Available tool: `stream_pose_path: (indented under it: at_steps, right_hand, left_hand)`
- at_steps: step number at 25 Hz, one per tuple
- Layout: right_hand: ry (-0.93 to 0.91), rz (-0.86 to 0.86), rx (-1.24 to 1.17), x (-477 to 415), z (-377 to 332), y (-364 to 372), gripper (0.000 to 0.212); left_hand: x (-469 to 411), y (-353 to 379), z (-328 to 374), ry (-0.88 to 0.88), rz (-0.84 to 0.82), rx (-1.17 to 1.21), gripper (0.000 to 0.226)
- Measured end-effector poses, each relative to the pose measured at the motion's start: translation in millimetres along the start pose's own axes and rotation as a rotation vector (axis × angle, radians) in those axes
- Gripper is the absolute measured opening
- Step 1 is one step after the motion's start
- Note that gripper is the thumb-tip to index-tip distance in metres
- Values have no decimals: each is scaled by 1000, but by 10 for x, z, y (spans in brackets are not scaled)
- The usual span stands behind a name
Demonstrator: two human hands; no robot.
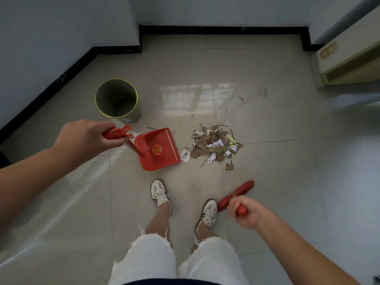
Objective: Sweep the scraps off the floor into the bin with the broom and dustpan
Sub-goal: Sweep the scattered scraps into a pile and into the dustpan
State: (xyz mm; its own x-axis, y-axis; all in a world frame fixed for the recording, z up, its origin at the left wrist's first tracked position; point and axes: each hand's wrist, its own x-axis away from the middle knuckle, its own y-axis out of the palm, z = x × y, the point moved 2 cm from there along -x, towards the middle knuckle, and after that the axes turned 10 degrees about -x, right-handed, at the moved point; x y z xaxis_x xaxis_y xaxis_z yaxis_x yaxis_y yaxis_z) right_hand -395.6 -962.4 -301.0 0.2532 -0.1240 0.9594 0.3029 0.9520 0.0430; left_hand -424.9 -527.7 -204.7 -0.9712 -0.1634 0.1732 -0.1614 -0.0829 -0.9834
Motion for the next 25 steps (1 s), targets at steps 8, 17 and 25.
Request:
stream_pose_path:
  at_steps: [8, 17, 25]
  right_hand:
    - [-73, -113, -261, 475, -600, 392, 44]
    - [109, -222, -193, 857, 249, -322, 57]
    - [57, -164, -329, 442, 406, 231, 33]
  left_hand:
    - [-114, 125, -394, 111, -9, -44, 55]
    - [-11, 40, -207, 150, -71, -19, 40]
    - [-72, 42, -37, 221, -1, 4, 56]
